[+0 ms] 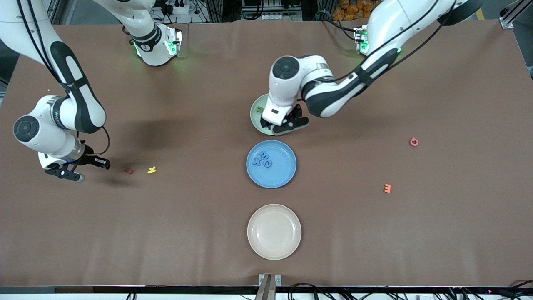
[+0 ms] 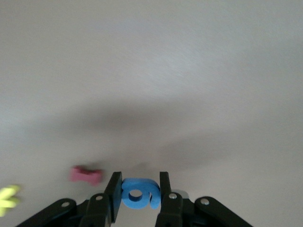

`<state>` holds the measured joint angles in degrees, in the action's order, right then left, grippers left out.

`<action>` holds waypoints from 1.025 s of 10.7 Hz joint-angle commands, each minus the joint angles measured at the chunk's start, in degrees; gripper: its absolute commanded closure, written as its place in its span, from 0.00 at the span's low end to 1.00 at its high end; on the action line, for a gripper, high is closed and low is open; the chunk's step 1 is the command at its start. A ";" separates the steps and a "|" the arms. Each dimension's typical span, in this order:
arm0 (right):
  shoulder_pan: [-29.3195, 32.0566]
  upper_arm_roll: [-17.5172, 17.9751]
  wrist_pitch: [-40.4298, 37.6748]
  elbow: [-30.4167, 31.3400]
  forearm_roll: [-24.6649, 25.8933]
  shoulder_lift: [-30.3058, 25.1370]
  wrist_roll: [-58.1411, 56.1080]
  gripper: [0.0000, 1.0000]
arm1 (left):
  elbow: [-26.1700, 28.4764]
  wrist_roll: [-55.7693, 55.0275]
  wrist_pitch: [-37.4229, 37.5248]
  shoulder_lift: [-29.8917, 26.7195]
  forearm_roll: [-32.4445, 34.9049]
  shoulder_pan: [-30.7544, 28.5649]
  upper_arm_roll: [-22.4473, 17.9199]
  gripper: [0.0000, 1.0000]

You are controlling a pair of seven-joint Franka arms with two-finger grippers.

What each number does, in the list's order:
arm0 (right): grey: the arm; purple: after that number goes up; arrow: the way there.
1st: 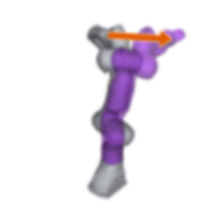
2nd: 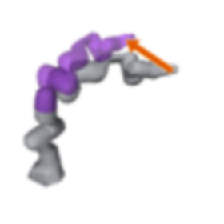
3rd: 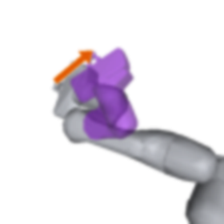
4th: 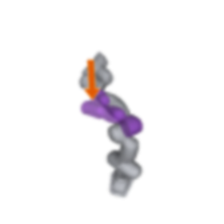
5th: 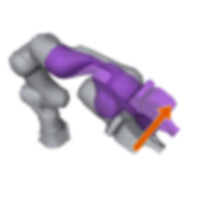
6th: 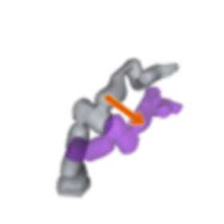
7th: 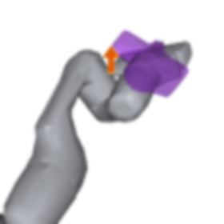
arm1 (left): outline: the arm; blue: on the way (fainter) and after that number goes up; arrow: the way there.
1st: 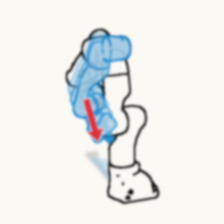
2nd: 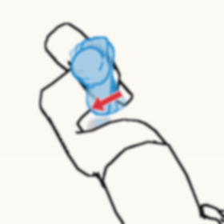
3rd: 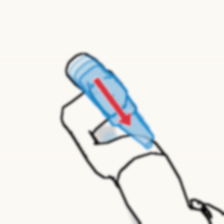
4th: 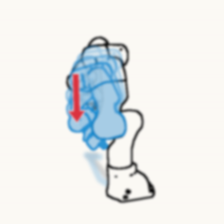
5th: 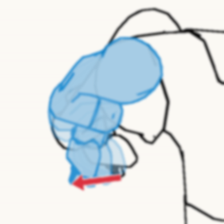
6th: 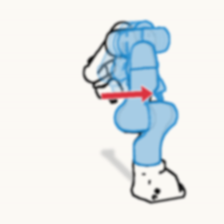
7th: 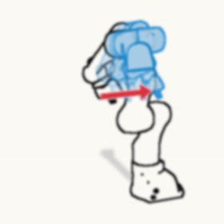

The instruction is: Sort letters by color into matching plates

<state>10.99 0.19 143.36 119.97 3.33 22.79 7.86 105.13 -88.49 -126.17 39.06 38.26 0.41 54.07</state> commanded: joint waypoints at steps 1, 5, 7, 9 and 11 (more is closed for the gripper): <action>-8.41 0.07 -2.92 -4.73 -0.08 -0.03 14.60 0.78 | 0.00 6.73 0.75 -2.58 0.59 -8.82 4.10 0.00; -21.24 0.42 -3.09 -9.65 -14.37 0.59 18.07 0.78 | -4.57 19.54 12.33 -4.34 -0.37 -19.45 8.40 0.00; -27.74 0.42 -4.84 -13.33 -15.90 2.43 20.07 0.78 | -4.76 28.94 13.23 -4.34 -1.78 -29.19 13.58 0.00; -34.08 0.42 -4.94 -18.34 -15.81 6.28 26.38 0.78 | -5.02 33.54 13.49 -4.34 -1.78 -33.79 15.80 0.00; -38.92 0.60 -4.94 -23.18 -15.73 10.07 33.07 0.78 | -6.86 38.54 14.63 -5.21 -2.13 -34.61 15.11 0.00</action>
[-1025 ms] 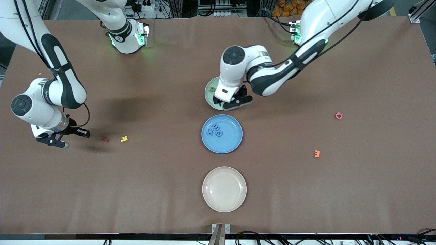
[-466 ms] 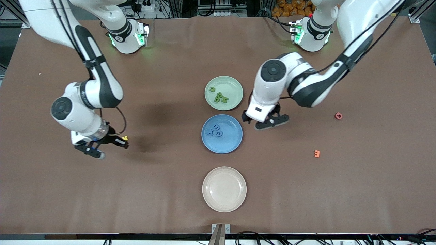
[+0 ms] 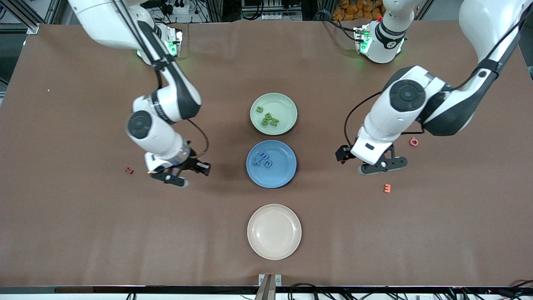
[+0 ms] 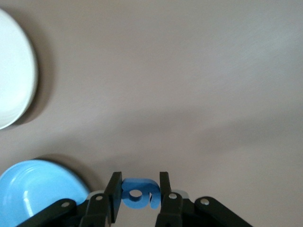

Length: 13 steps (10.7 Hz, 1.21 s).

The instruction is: Sort letters by color into matching plates

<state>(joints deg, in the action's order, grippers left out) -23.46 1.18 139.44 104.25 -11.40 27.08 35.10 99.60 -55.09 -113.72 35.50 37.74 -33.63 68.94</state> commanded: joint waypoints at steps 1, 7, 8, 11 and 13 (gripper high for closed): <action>-6.32 -0.13 -1.02 -10.17 -1.08 7.62 8.03 0.78 | -2.29 8.30 4.01 -4.36 -3.10 1.27 -3.17 0.00; -12.75 0.75 -0.31 -19.96 -0.99 15.19 13.32 0.67 | -6.08 37.91 5.69 -20.45 -32.16 20.24 -41.99 0.00; -12.75 0.84 -0.31 -19.96 -1.08 15.19 13.41 0.14 | -7.65 41.00 8.83 -21.60 -33.77 21.31 -45.44 0.00; -12.23 0.84 -0.92 -19.96 -0.29 14.67 10.88 0.00 | -15.38 44.10 20.18 -23.01 -33.96 21.32 -48.98 0.00; -11.35 0.66 -1.28 -19.26 0.15 14.14 8.42 0.00 | -15.49 44.11 22.65 -26.78 -33.87 21.24 -49.61 0.00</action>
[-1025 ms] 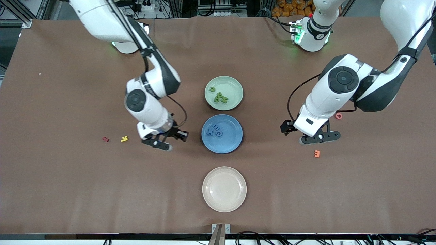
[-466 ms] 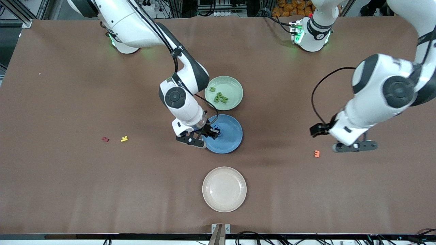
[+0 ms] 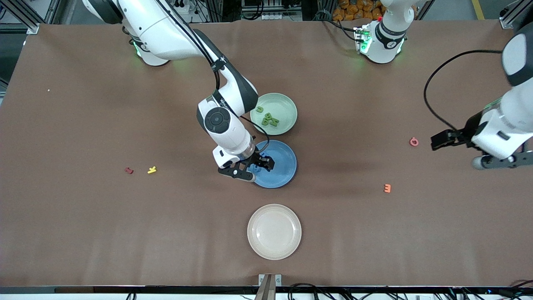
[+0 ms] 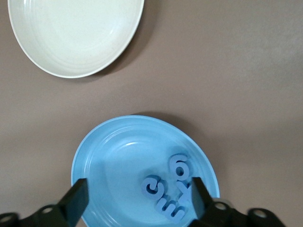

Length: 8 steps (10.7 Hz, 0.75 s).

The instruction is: Sort letters by color into matching plates

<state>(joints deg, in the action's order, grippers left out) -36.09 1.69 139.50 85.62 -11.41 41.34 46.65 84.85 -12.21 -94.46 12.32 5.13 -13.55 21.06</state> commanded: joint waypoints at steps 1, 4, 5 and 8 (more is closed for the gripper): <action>3.20 -0.10 -4.47 -0.19 0.16 -0.99 -8.28 0.00 | -0.74 1.23 4.71 -4.84 -1.26 1.33 -2.43 0.00; 11.45 -2.65 -15.10 -0.19 0.25 -4.94 -23.49 0.00 | -0.30 2.02 6.04 -9.76 -1.44 3.78 -4.53 0.00; 14.70 -3.26 -17.66 -0.19 1.29 -6.35 -28.41 0.00 | -0.13 2.02 6.04 -11.25 -1.52 5.62 -6.54 0.00; 24.98 -3.62 -22.78 -0.19 6.31 -10.04 -38.01 0.00 | -0.04 2.02 6.31 -12.76 -4.42 5.38 -7.35 0.00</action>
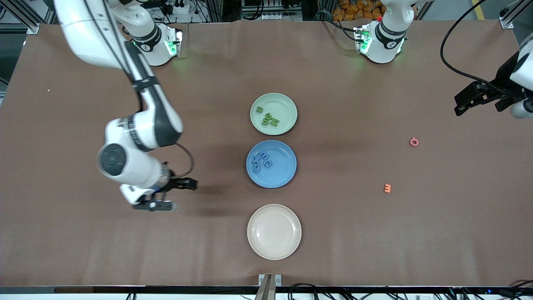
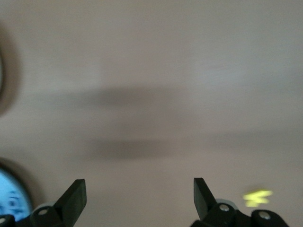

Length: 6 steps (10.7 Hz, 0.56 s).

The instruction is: Sort letters by color into matching plates

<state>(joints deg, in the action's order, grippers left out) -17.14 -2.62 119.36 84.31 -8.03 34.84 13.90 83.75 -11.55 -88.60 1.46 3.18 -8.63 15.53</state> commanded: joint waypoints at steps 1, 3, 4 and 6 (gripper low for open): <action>9.55 0.69 -3.16 1.21 2.93 -4.68 -8.42 0.00 | 1.07 1.10 0.45 -1.90 -3.35 0.46 -1.82 0.00; 15.62 0.60 -3.70 1.30 3.02 -6.44 -13.79 0.00 | 1.24 1.09 0.10 -1.81 -7.13 1.07 -3.22 0.00; 17.04 -0.70 -3.70 1.47 3.19 -7.50 -15.38 0.00 | 1.68 1.09 0.10 -1.90 -7.14 1.42 -3.31 0.00; 17.31 -4.04 -8.41 2.35 5.73 -11.70 -15.58 0.00 | 2.38 1.18 0.10 -2.07 -7.22 1.86 -4.79 0.00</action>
<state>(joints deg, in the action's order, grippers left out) 0.15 -4.64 115.40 84.35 -4.85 28.61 -1.44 84.54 -11.52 -88.54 0.62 -2.33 -8.05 13.31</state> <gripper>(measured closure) 0.000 0.000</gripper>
